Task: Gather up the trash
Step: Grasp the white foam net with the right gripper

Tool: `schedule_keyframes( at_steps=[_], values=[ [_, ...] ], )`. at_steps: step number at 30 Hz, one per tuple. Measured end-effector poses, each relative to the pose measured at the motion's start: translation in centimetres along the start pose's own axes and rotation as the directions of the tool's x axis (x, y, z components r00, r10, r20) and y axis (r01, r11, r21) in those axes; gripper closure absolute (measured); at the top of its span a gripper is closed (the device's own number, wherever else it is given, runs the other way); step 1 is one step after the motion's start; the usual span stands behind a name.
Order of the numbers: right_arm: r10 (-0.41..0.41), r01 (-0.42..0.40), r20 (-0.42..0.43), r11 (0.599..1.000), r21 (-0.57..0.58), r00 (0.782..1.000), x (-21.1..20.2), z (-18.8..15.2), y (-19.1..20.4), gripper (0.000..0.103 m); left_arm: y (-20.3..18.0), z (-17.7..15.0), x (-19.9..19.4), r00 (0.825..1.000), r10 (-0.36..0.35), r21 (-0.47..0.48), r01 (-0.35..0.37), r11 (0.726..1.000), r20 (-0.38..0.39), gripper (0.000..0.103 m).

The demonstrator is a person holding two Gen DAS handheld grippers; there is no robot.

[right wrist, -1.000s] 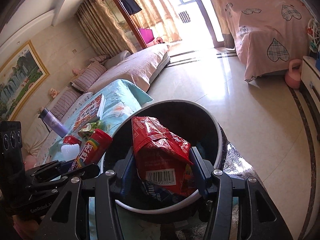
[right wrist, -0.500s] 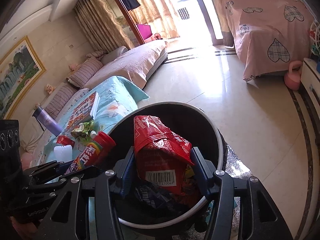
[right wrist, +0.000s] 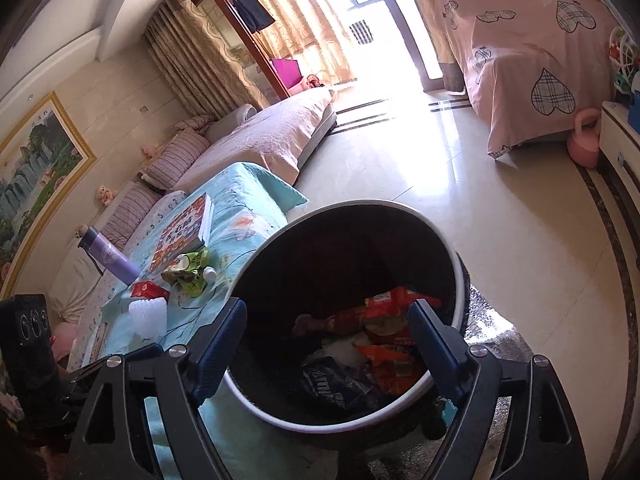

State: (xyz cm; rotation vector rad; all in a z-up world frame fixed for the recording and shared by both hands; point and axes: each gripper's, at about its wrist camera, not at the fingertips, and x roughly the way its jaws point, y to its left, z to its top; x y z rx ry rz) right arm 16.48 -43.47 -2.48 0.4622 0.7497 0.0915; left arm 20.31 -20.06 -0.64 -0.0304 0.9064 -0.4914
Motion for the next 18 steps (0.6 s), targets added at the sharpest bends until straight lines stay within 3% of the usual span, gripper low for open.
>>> schedule_keyframes(
  at_steps=[7, 18],
  values=[
    [0.063, -0.064, -0.019, 0.997, -0.052, 0.998, 0.2, -1.7, 4.5, 0.016, 5.0, -2.4, -2.7, 0.998, 0.054, -0.104, -0.052, 0.993, 0.017, 0.041],
    [0.119, -0.134, -0.114, 0.982, -0.136, 0.986, 3.3, -4.8, 11.6, 0.016, 13.3, -5.5, -5.9, 0.989, 0.147, -0.246, -0.138, 0.959, 0.018, 0.041]
  ],
)
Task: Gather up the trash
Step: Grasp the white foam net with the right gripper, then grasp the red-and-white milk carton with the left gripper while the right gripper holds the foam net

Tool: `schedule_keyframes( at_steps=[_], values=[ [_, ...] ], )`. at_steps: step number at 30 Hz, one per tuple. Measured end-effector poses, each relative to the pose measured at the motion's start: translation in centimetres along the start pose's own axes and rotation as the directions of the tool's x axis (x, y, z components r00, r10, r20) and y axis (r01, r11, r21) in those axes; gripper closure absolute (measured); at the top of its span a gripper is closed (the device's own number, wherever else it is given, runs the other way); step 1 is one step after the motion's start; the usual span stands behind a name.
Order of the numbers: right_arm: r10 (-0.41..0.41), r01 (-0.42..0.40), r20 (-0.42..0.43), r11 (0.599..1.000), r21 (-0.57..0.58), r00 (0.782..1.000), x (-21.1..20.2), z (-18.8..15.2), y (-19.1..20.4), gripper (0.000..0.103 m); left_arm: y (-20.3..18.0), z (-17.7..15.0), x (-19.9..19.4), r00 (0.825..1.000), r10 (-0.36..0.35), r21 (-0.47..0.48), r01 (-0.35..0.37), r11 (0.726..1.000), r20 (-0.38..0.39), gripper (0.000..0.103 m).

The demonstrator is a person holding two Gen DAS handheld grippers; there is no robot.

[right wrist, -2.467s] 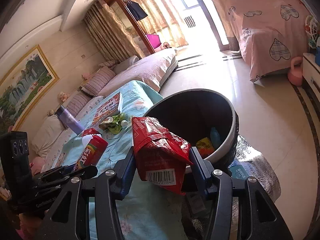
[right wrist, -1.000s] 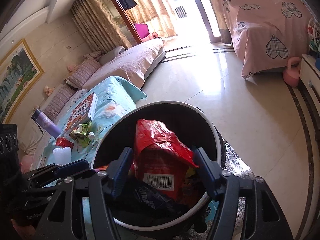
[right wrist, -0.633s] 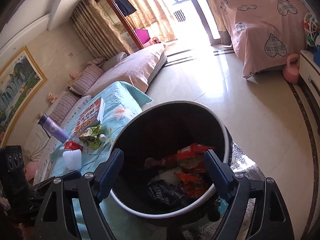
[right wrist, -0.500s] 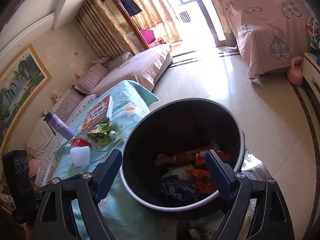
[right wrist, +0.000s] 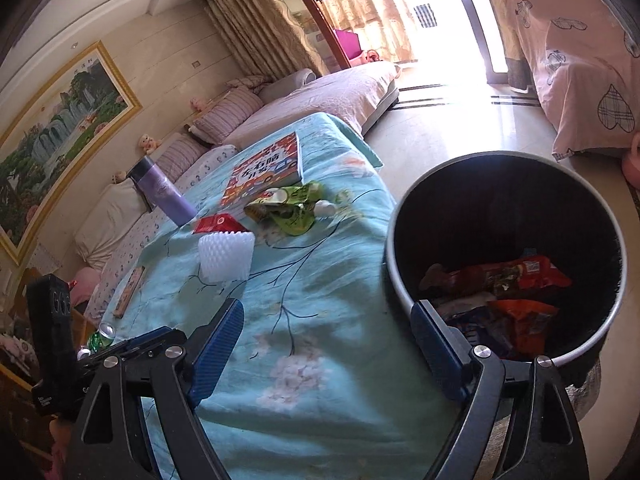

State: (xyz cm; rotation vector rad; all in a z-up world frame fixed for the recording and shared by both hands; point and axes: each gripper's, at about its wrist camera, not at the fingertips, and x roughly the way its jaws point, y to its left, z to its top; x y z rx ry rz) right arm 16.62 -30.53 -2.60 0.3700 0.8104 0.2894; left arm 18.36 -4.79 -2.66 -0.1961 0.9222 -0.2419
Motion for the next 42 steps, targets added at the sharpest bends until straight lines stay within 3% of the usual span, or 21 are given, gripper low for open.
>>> schedule_keyframes(
  at_steps=[10, 25, 28, 32, 34, 39, 42],
  values=[
    [0.072, -0.075, -0.064, 0.996, -0.045, 0.995, 4.2, -0.3, 4.4, 0.016, 5.1, 1.1, -0.4, 0.998, 0.054, -0.068, -0.052, 0.996, 0.021, 0.041],
    [0.148, -0.157, -0.136, 0.986, -0.061, 0.980, 11.8, 3.1, 7.5, 0.017, 7.5, 4.7, 1.9, 0.995, 0.091, -0.075, -0.088, 0.993, 0.034, 0.040],
    [0.163, -0.173, -0.160, 0.983, -0.056, 0.974, 13.4, 3.5, 7.7, 0.027, 8.0, 6.1, 3.0, 0.994, 0.106, -0.049, -0.104, 0.993, 0.036, 0.039],
    [0.174, -0.190, -0.196, 0.980, -0.067, 0.965, 14.9, 3.5, 8.1, 0.069, 8.4, 8.1, 5.1, 0.992, 0.125, 0.030, -0.126, 0.992, 0.036, 0.037],
    [0.173, -0.194, -0.196, 0.977, -0.089, 0.965, 14.9, 3.3, 8.2, 0.079, 8.5, 8.9, 6.1, 0.990, 0.136, 0.067, -0.138, 0.988, 0.035, 0.037],
    [0.178, -0.194, -0.167, 0.977, -0.086, 0.970, 13.3, 2.5, 7.3, 0.080, 8.9, 11.0, 8.0, 0.992, 0.110, 0.113, -0.116, 0.987, 0.058, 0.036],
    [0.169, -0.180, -0.141, 0.981, -0.072, 0.976, 12.0, 2.4, 6.6, 0.080, 8.9, 11.8, 8.7, 0.996, 0.050, 0.115, -0.058, 0.992, 0.067, 0.036]
  ],
)
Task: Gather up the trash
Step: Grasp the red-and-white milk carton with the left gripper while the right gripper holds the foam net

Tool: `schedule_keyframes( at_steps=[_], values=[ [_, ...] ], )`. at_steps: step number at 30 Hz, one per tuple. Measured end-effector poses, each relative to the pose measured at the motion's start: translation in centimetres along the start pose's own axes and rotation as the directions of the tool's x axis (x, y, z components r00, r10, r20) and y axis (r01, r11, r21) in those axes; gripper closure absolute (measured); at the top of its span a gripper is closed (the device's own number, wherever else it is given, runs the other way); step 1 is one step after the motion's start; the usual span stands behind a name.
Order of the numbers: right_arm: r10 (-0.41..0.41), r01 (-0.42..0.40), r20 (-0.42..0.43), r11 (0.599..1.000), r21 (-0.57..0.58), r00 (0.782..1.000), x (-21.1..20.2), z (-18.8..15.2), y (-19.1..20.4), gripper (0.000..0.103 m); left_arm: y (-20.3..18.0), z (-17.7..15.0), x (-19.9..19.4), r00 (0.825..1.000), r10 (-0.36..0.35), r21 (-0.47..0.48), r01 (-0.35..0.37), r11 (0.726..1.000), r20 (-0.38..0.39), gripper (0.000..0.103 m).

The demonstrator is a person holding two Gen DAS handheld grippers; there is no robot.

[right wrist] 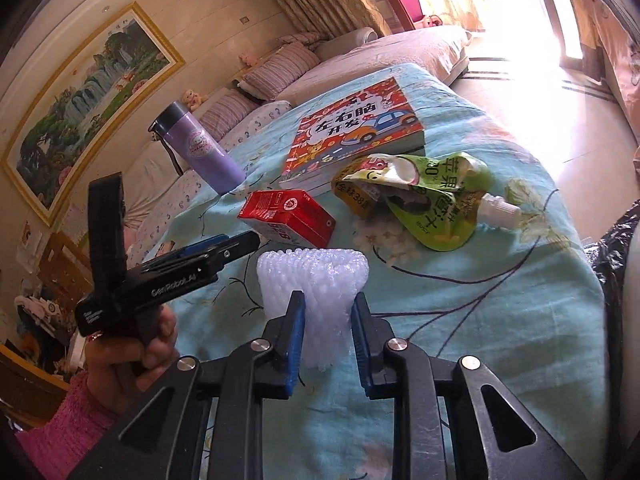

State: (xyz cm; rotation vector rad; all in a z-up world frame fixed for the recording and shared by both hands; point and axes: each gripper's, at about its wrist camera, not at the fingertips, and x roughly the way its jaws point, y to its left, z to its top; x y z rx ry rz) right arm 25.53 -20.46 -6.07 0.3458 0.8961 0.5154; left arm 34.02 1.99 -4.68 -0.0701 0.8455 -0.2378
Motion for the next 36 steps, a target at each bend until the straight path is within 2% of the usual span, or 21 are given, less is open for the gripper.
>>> schedule_keyframes(
  at_steps=[3, 6, 10, 12, 14, 16, 19, 22, 24, 26, 29, 31, 36],
  values=[
    [-0.010, 0.010, 0.020, 1.000, 0.011, 1.000, -1.3, -0.4, -0.5, 0.080, -0.7, 0.2, 0.2, 0.998, -0.065, 0.013, 0.065, 0.998, 0.017, 0.037],
    [-0.028, 0.027, 0.034, 0.999, 0.023, 0.999, -2.4, -0.9, -1.0, 0.080, -1.9, -0.3, -0.4, 0.995, -0.101, 0.033, 0.100, 0.994, 0.023, 0.037],
    [-0.050, 0.048, 0.053, 0.998, 0.042, 0.997, -4.0, -1.7, -1.9, 0.080, -4.4, -2.0, -2.4, 0.979, -0.203, 0.082, 0.201, 0.976, 0.006, 0.037],
    [-0.057, 0.054, 0.056, 0.997, 0.053, 0.997, -4.7, -2.1, -2.5, 0.080, -6.1, -3.1, -3.8, 0.970, -0.243, 0.135, 0.240, 0.961, 0.005, 0.037],
    [-0.070, 0.066, 0.058, 0.996, 0.066, 0.996, -5.2, -2.5, -3.0, 0.080, -6.9, -3.4, -4.8, 0.980, -0.199, 0.163, 0.193, 0.968, 0.022, 0.037],
    [-0.079, 0.074, 0.059, 0.994, 0.077, 0.995, -5.7, -2.8, -3.5, 0.080, -6.6, -3.2, -5.1, 0.985, -0.172, 0.149, 0.165, 0.975, 0.030, 0.036],
    [-0.083, 0.078, 0.063, 0.993, 0.086, 0.995, -6.2, -3.2, -3.7, 0.080, -4.8, -1.8, -4.0, 0.997, -0.073, 0.057, 0.073, 0.996, 0.009, 0.028],
    [-0.076, 0.069, 0.074, 0.993, 0.092, 0.994, -6.7, -3.4, -3.7, 0.080, -2.9, -0.7, -3.1, 1.000, -0.029, -0.027, 0.030, 0.999, 0.012, 0.019],
    [-0.072, 0.064, 0.079, 0.993, 0.099, 0.994, -6.8, -3.5, -3.7, 0.080, -2.1, -0.1, -2.7, 0.999, -0.009, -0.045, 0.011, 0.999, 0.034, 0.018],
    [-0.072, 0.063, 0.083, 0.993, 0.102, 0.994, -7.0, -3.7, -3.8, 0.080, -1.4, 0.6, -2.3, 0.998, -0.025, -0.061, 0.029, 0.998, 0.054, 0.018],
    [-0.077, 0.068, 0.084, 0.992, 0.106, 0.993, -7.1, -3.8, -4.1, 0.080, -0.8, 1.4, -1.6, 0.992, -0.103, -0.066, 0.108, 0.992, 0.076, 0.018],
    [-0.082, 0.072, 0.086, 0.991, 0.110, 0.993, -7.3, -3.9, -4.2, 0.080, -1.1, 2.0, -1.0, 0.985, -0.155, -0.044, 0.158, 0.986, 0.074, 0.018],
    [-0.093, 0.082, 0.092, 0.989, 0.121, 0.991, -7.8, -4.2, -4.5, 0.080, -3.2, 1.6, -0.6, 0.975, -0.217, 0.020, 0.216, 0.976, 0.043, 0.018]
  ],
)
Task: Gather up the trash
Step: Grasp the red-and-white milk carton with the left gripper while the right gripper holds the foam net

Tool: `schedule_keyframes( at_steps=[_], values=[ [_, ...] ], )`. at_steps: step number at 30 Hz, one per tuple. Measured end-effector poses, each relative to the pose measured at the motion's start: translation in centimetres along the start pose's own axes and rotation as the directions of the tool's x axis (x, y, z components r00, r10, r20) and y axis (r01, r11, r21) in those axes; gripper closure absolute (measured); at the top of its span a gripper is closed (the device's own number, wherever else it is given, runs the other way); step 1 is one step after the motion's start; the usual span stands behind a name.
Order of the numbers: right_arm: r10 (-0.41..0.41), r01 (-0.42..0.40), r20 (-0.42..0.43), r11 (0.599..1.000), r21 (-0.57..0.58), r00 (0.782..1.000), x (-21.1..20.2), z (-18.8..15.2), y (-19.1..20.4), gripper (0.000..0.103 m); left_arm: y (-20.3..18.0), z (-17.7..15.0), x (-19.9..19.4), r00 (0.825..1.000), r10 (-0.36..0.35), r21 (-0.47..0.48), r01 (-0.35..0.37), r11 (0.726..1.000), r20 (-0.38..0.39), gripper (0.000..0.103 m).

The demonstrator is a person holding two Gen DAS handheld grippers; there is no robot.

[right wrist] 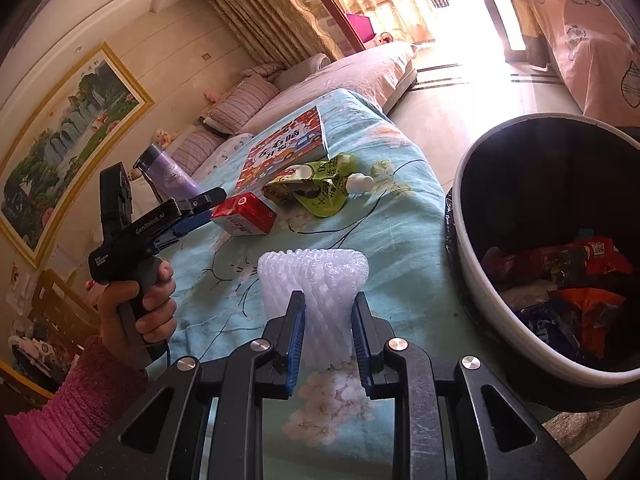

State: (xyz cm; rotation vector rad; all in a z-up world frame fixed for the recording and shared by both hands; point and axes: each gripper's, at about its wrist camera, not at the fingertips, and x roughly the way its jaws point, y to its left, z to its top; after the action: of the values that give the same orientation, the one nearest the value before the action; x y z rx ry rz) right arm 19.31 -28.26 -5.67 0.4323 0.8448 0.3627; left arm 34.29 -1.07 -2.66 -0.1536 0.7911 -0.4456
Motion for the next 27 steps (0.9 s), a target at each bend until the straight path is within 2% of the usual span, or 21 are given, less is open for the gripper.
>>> schedule_keyframes(
  at_steps=[4, 7, 11, 15, 17, 19, 23, 27],
  values=[
    [-0.002, 0.002, 0.007, 1.000, 0.009, 1.000, -0.6, -0.4, -0.2, 0.079, -3.0, -2.4, -1.3, 0.995, -0.095, 0.044, 0.097, 0.994, -0.034, 0.018],
    [-0.005, 0.005, 0.010, 1.000, 0.016, 1.000, -0.9, -0.7, -0.4, 0.079, -5.7, -4.8, -2.4, 0.987, -0.137, 0.122, 0.147, 0.982, -0.086, 0.018],
    [-0.008, 0.008, 0.013, 1.000, 0.019, 1.000, -1.3, -1.0, -0.5, 0.079, -7.3, -6.2, -3.6, 0.995, -0.041, 0.227, 0.061, 0.972, -0.090, 0.018],
    [-0.009, 0.009, 0.018, 1.000, 0.027, 1.000, -1.6, -1.3, -0.5, 0.079, -6.0, -5.0, -3.0, 0.995, 0.054, 0.212, -0.035, 0.977, -0.084, 0.014],
    [-0.008, 0.008, 0.022, 1.000, 0.029, 1.000, -1.8, -1.4, -0.5, 0.079, -5.5, -4.4, -2.3, 0.994, 0.059, 0.201, -0.039, 0.979, -0.092, 0.011],
    [-0.010, 0.009, 0.023, 1.000, 0.030, 1.000, -1.7, -1.2, -0.2, 0.079, -5.6, -4.0, -1.2, 0.992, 0.066, 0.232, -0.039, 0.972, -0.109, 0.011],
    [-0.011, 0.010, 0.019, 1.000, 0.029, 1.000, -1.8, -1.3, -0.1, 0.079, -6.9, -3.8, 1.2, 0.983, 0.125, 0.343, -0.073, 0.936, -0.132, 0.010],
    [-0.017, 0.016, 0.018, 1.000, 0.023, 1.000, -2.2, -1.6, 0.1, 0.080, -7.7, -4.2, 2.1, 0.980, 0.141, 0.393, -0.076, 0.917, -0.139, 0.014]
  ],
)
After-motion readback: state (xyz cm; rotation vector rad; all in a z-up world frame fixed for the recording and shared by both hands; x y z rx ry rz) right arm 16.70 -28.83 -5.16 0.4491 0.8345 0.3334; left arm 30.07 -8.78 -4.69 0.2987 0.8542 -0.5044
